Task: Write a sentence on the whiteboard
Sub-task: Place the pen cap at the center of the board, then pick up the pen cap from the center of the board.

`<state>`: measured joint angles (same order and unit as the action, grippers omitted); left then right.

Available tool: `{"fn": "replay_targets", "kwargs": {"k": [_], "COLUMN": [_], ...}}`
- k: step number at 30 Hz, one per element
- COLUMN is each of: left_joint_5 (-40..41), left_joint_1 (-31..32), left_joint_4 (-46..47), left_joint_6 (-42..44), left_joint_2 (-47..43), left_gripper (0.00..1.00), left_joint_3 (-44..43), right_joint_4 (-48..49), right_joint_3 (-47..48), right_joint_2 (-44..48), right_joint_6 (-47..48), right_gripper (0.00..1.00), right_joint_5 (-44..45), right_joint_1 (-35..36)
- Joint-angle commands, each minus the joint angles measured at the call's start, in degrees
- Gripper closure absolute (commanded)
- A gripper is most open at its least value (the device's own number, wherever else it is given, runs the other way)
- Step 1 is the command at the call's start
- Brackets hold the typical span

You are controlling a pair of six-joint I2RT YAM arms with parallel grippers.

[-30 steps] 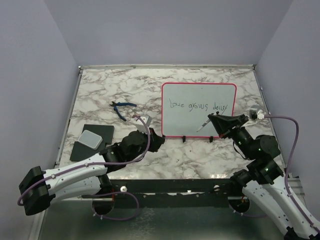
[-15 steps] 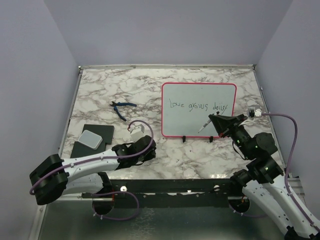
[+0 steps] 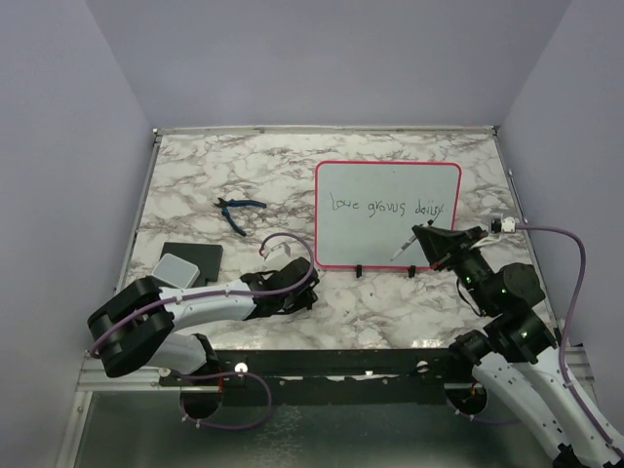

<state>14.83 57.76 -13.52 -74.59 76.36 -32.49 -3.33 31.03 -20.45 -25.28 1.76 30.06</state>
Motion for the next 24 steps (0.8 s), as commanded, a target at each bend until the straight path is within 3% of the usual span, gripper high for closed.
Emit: {"fn": "replay_targets", "kwargs": {"k": [1,5,14,24], "left_joint_5": [-4.06,-4.37,-4.75,-4.71], "left_joint_1": [-0.01,0.06,1.33,1.88], "left_joint_4": [-4.98,-5.29,-4.23,6.46], "left_joint_6": [-1.53,-2.52,-2.59,1.86], "left_joint_2": [2.46,1.57,5.10,11.50], "left_gripper": [0.56,0.52,0.51,0.51], "left_joint_3": [1.16,0.66,-5.76,-10.58], "right_joint_4": [-2.36,-2.31,-2.18,-2.90], "right_joint_3": [0.97,0.41,0.30,0.16], "right_joint_2": [1.48,1.75,0.94,1.27], "right_joint_6": [0.95,0.80,1.10,0.08], "right_gripper": [0.99,0.99,0.99,0.99], "right_joint_5": [2.05,2.12,2.09,2.95], "right_joint_1": [0.32,0.35,0.34,0.32]}}
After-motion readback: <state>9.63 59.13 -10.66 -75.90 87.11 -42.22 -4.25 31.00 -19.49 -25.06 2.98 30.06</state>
